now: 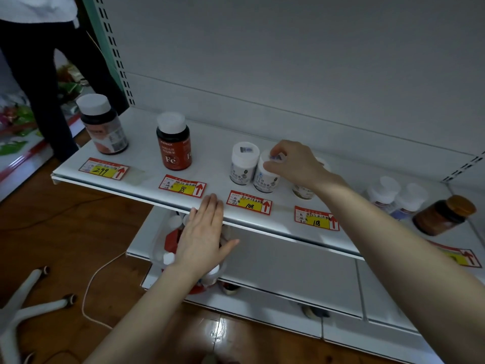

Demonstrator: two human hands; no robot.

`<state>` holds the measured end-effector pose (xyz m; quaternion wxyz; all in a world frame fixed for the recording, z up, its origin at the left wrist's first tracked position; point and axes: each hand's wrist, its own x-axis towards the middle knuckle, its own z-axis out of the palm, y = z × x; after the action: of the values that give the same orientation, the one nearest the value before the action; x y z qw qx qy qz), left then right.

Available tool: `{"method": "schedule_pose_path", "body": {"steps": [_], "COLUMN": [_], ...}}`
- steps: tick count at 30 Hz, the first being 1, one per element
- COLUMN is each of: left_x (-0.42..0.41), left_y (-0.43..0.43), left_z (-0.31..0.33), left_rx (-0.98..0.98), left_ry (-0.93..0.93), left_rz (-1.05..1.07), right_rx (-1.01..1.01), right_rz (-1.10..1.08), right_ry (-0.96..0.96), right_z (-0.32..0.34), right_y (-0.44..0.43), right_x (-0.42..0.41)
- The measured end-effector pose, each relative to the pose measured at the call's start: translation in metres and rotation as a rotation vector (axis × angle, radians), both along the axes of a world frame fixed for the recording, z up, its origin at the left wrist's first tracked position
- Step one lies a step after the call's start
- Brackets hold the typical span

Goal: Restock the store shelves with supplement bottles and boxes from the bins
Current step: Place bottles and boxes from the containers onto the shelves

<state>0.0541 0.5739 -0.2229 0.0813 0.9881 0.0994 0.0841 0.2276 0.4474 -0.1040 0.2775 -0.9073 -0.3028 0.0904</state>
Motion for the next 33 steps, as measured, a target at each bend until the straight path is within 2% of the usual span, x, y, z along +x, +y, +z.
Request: {"method": "schedule_pose_path", "body": {"steps": [9,16,24,33], "left_x": [-0.002,-0.011,-0.027,-0.046], "left_y": [-0.001,-0.005,-0.033,-0.121], "left_z": [-0.001,0.005,0.018,0.011], "left_rx": [0.020,-0.007,-0.003,-0.032], "left_ry": [-0.028,-0.099,-0.212,-0.188], "left_rz": [0.000,-0.064,-0.372,-0.720], "right_rx": [-0.039,0.045,0.106,-0.034], "right_rz": [0.024,-0.074,-0.314,-0.632], "right_ry": [-0.032,-0.143,-0.266,-0.239], "right_z": [-0.004,0.001,0.005,-0.011], "right_y": [-0.003,-0.011,-0.052,-0.193], "right_x": [0.004,-0.006,-0.061,-0.147]}}
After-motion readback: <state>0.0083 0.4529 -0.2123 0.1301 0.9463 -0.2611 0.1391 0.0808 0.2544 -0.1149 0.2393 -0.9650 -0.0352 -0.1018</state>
